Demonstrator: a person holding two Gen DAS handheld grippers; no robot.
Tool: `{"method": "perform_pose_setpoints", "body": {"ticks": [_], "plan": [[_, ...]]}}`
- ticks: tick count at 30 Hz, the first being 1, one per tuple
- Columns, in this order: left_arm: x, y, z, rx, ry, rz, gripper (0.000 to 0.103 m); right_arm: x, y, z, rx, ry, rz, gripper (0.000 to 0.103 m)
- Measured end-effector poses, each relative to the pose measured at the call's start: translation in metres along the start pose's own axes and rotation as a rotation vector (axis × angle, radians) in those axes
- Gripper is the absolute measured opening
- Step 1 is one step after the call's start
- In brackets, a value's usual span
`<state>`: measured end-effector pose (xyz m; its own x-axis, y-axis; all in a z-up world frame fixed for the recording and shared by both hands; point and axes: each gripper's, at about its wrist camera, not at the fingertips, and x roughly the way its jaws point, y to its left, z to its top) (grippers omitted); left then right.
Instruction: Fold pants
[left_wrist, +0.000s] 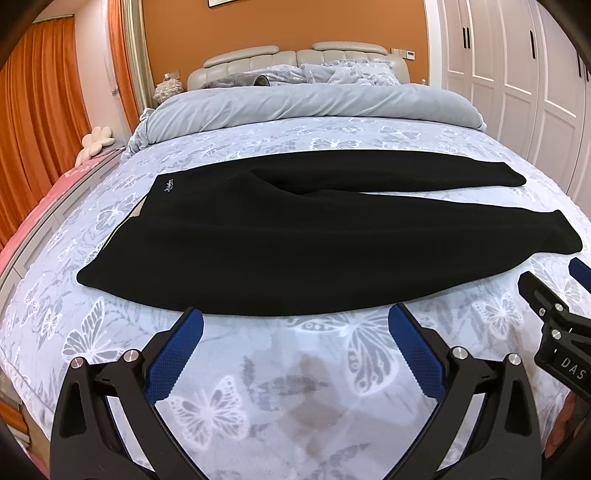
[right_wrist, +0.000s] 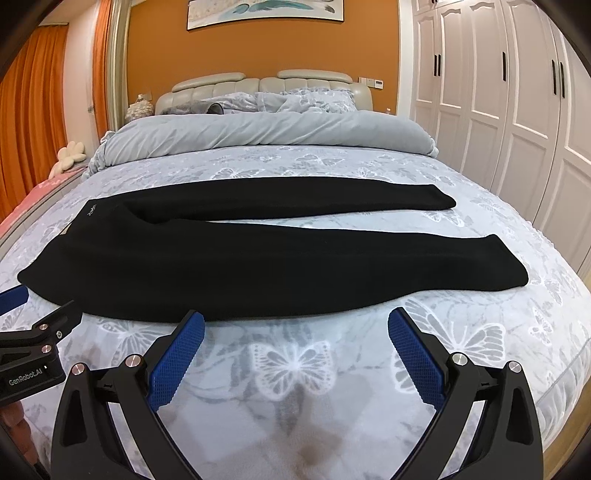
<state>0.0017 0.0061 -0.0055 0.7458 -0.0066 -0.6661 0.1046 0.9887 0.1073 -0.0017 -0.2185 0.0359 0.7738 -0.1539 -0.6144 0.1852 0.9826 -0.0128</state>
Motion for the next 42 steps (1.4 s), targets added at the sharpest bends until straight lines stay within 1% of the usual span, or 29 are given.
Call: {"method": "perform_pose_setpoints", "body": {"ticks": [42], "plan": [[0.0013,-0.0033,-0.0013,0.0,0.009,0.009,0.098,0.0054,0.0033,-0.0028,-0.013,0.016,0.0,0.098]]}}
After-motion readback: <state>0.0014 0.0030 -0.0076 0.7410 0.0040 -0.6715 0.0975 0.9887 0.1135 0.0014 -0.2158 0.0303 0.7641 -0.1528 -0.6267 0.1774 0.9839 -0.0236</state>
